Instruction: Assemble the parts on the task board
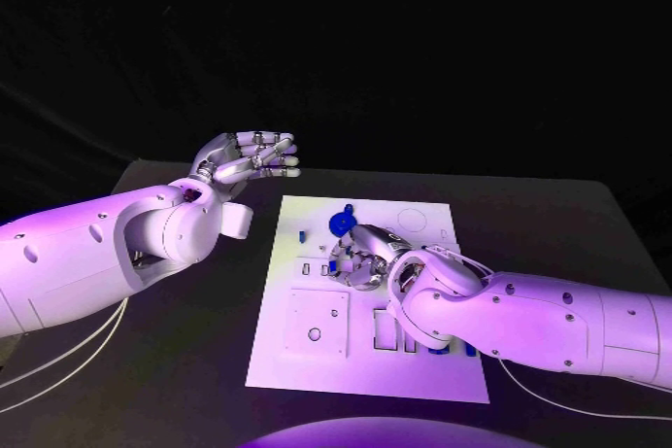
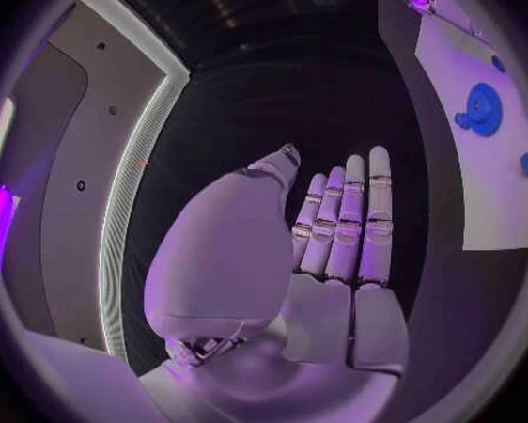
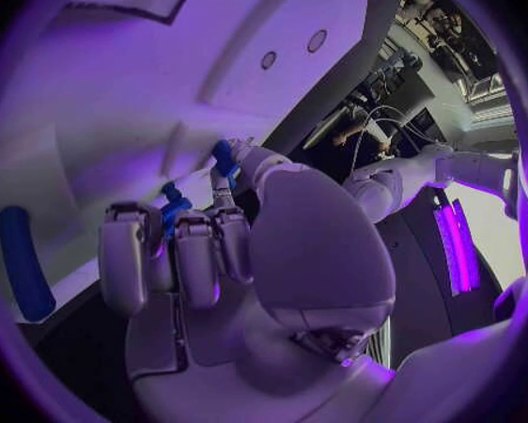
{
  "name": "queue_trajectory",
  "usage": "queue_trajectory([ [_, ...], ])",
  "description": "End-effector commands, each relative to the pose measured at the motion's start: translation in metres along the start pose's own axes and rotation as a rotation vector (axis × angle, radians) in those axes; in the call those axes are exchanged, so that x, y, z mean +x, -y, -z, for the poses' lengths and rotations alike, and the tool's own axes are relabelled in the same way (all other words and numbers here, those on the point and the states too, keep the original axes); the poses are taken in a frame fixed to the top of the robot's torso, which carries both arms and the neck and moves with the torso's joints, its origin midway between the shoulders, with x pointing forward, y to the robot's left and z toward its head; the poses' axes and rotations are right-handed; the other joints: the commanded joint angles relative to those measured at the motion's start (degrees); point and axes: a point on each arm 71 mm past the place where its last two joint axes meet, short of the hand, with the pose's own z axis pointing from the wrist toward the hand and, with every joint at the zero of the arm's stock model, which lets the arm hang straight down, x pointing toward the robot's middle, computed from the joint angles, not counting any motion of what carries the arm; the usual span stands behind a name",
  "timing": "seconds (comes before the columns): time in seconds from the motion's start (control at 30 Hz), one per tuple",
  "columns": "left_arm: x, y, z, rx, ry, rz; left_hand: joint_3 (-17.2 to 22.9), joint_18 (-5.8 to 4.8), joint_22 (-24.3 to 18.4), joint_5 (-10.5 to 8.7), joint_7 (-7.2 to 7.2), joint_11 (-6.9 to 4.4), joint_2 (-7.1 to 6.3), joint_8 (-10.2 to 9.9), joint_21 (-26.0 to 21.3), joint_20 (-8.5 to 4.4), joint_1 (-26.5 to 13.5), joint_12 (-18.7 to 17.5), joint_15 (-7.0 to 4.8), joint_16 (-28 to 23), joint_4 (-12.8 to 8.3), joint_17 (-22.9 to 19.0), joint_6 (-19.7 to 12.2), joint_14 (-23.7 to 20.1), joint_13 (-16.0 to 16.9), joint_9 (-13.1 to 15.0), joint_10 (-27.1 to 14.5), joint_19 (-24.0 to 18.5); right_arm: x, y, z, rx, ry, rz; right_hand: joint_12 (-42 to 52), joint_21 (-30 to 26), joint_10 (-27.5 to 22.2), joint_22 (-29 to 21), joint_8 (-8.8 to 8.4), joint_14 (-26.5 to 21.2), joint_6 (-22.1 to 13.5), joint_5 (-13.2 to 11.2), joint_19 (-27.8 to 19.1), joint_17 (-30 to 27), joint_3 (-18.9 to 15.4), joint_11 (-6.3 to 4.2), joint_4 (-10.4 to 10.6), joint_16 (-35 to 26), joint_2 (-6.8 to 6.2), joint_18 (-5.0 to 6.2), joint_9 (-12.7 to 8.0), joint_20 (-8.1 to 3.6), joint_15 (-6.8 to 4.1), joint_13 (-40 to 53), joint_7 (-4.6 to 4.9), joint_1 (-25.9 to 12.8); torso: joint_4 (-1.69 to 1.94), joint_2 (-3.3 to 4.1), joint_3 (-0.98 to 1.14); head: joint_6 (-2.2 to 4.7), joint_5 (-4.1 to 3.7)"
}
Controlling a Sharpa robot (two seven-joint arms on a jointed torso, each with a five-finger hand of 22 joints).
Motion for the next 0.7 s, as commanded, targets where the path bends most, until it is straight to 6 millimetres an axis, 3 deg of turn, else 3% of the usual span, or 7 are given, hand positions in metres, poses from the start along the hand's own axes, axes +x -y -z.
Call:
queue_trajectory([
  [0.03,0.002,0.001,0.000,0.007,-0.019,0.005,0.3,0.56,-0.1,-0.20,1.01,-0.10,-0.27,-0.2,0.2,0.12,-0.2,-0.2,0.34,-0.2,0.0,0.1,0.4,-0.2,0.0,-0.1,0.3,-0.3,0.001,-0.002,0.000,-0.015,0.000,0.018,-0.5,-0.5,1.5,8.9,-0.53,5.4,-0.7,0.1,0.8,12.3,0.2,0.47,-0.3,-0.3,-0.91,0.14,-0.2,0.59,0.45,9.0,0.12,-0.2,0.03,0.01,0.01,-0.10,-0.01],
  [0.33,0.002,0.001,0.000,0.006,-0.019,0.004,0.5,0.56,-0.1,-0.20,1.04,-0.09,-0.28,-0.3,0.1,0.17,-0.3,-0.3,0.37,-0.4,0.0,0.2,0.5,-0.3,0.0,-0.1,0.4,-0.6,0.001,-0.005,0.002,-0.043,0.012,0.014,-2.1,-1.2,0.2,8.6,-2.67,5.4,-3.9,0.0,0.5,12.1,-1.0,1.34,-0.6,-0.4,-3.17,0.28,-1.1,1.29,1.21,7.7,1.03,-1.3,-0.02,0.04,0.04,-0.18,0.04],
  [0.37,0.002,0.001,0.000,0.006,-0.019,0.004,0.5,0.56,-0.1,-0.20,1.04,-0.09,-0.28,-0.3,0.1,0.17,-0.3,-0.3,0.37,-0.4,0.0,0.2,0.5,-0.3,0.0,-0.1,0.4,-0.6,0.001,-0.006,0.002,-0.047,0.014,0.013,-2.3,-1.3,0.0,8.5,-3.22,5.4,-4.7,0.0,0.4,12.1,-2.5,1.53,-0.5,-0.4,-3.64,0.31,-1.3,1.45,1.39,7.5,1.23,-1.6,-0.01,0.05,0.03,-0.18,0.04],
  [0.43,0.001,0.001,0.000,0.006,-0.019,0.002,0.5,0.56,-0.1,-0.20,1.04,-0.09,-0.28,-0.3,0.1,0.17,-0.3,-0.3,0.37,-0.4,0.0,0.2,0.5,-0.3,0.0,-0.1,0.4,-0.6,0.000,-0.007,0.003,-0.055,0.020,0.010,-2.7,-1.5,-0.3,8.5,-4.54,5.4,-6.4,0.3,0.4,12.1,-8.9,2.03,0.2,-0.4,-2.67,0.35,-1.9,1.86,1.97,7.1,1.84,-0.4,0.01,0.04,0.03,-0.18,0.05],
  [0.5,0.001,0.001,0.000,0.005,-0.019,0.000,0.5,0.56,-0.1,-0.20,1.04,-0.09,-0.28,-0.3,0.1,0.17,-0.3,-0.3,0.37,-0.4,0.0,0.2,0.5,-0.3,0.0,-0.1,0.4,-0.6,0.000,-0.008,0.005,-0.063,0.028,0.007,-3.0,-1.8,-0.7,8.5,-5.70,5.4,-7.4,0.7,0.4,12.1,-18.1,2.65,4.4,-0.4,-1.04,0.36,-2.8,2.44,2.23,6.6,2.26,3.8,0.02,0.04,0.03,-0.22,0.07],
  [0.57,0.001,0.001,0.000,0.004,-0.019,-0.005,0.5,0.56,-0.2,-0.21,1.03,-0.09,-0.30,-0.3,0.1,0.17,-0.3,-0.4,0.37,-0.4,0.0,0.3,0.5,-0.3,0.0,-0.1,0.4,-0.6,-0.002,-0.008,0.007,-0.072,0.042,0.001,-3.0,-1.9,-0.7,8.5,-5.96,5.4,-7.4,0.7,0.4,12.1,-20.4,2.66,7.2,-0.4,-1.48,0.39,-3.0,2.50,2.40,6.4,2.43,5.8,0.05,0.03,0.07,-0.26,0.09],
  [0.7,0.000,0.000,0.000,-0.001,-0.015,-0.033,0.4,0.70,0.1,-0.24,0.98,-0.15,-0.52,-0.4,0.8,-0.02,-0.6,-0.5,0.09,-0.1,-0.1,0.7,0.6,0.7,0.0,-0.1,0.5,0.2,-0.009,-0.005,0.015,-0.092,0.083,-0.022,-3.0,-1.8,-0.8,8.6,-6.59,5.4,-9.0,0.8,0.5,12.2,-22.5,2.88,7.7,-0.3,-2.08,0.36,-3.6,2.60,2.57,6.4,2.70,6.2,-0.01,-0.08,0.09,-0.26,0.18],
])
